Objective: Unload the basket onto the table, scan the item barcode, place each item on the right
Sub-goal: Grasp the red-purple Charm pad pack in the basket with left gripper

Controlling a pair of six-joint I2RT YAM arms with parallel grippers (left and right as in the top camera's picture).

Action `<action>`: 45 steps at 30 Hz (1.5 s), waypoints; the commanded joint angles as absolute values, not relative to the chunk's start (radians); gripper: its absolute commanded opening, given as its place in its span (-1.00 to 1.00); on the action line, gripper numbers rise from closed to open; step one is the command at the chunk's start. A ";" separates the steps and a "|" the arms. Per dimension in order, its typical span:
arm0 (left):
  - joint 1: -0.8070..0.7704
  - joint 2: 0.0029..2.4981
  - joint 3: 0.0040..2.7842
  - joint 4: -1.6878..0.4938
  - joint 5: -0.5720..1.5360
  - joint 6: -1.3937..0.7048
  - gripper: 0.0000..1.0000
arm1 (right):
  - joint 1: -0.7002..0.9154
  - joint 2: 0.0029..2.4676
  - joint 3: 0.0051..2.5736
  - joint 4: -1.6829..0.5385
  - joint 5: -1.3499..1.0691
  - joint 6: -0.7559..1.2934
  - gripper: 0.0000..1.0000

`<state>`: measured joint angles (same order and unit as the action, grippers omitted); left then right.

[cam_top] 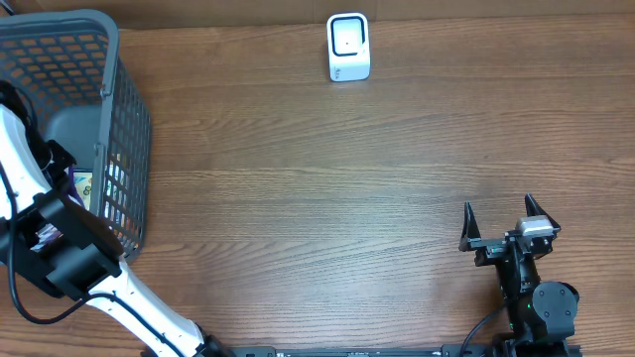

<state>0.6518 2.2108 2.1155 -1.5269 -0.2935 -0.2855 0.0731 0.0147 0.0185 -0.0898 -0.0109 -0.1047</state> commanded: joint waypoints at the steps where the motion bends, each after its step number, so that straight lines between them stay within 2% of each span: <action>1: 0.653 2.218 2.114 -1.544 -0.315 -0.292 -0.91 | 0.078 0.003 0.009 -0.084 -0.004 -0.105 1.00; 6: 0.653 2.204 2.151 -1.575 -0.299 -0.292 -0.91 | 0.078 0.003 0.009 -0.084 -0.004 -0.105 1.00; 11: 0.653 2.154 2.304 -1.609 -0.207 -0.291 -0.92 | 0.078 0.003 0.009 -0.084 -0.004 -0.105 1.00; 21: 0.649 1.887 2.632 -1.593 0.044 -0.288 -0.91 | 0.078 0.003 0.009 -0.084 -0.004 -0.105 1.00; 24: 0.645 1.834 2.632 -1.594 -0.045 -0.288 -0.90 | 0.078 0.003 0.009 -0.084 -0.004 -0.105 1.00; 25: 0.645 1.833 2.632 -1.602 -0.081 -0.288 -0.61 | 0.078 0.003 0.009 -0.084 -0.004 -0.105 1.00; 27: 0.647 1.845 2.627 -1.633 -0.114 -0.297 0.27 | 0.078 0.003 0.009 -0.084 -0.004 -0.105 1.00; 28: 0.648 1.857 2.619 -1.644 -0.113 -0.297 0.81 | 0.078 0.003 0.009 -0.084 -0.004 -0.105 1.00; 29: 0.648 1.871 2.611 -1.656 -0.112 -0.296 0.99 | 0.078 0.003 0.009 -0.084 -0.004 -0.105 1.00; 38: 0.647 2.037 2.445 -1.689 -0.134 -0.284 0.99 | 0.078 0.003 0.008 -0.084 -0.004 -0.105 1.00; 45: 0.647 2.140 2.292 -1.636 -0.165 -0.284 1.00 | 0.078 0.003 0.009 -0.084 -0.004 -0.105 1.00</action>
<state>0.6479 2.1166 2.3360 -1.6505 -0.1352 -0.2882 0.0731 0.0147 0.0185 -0.0898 -0.0109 -0.1047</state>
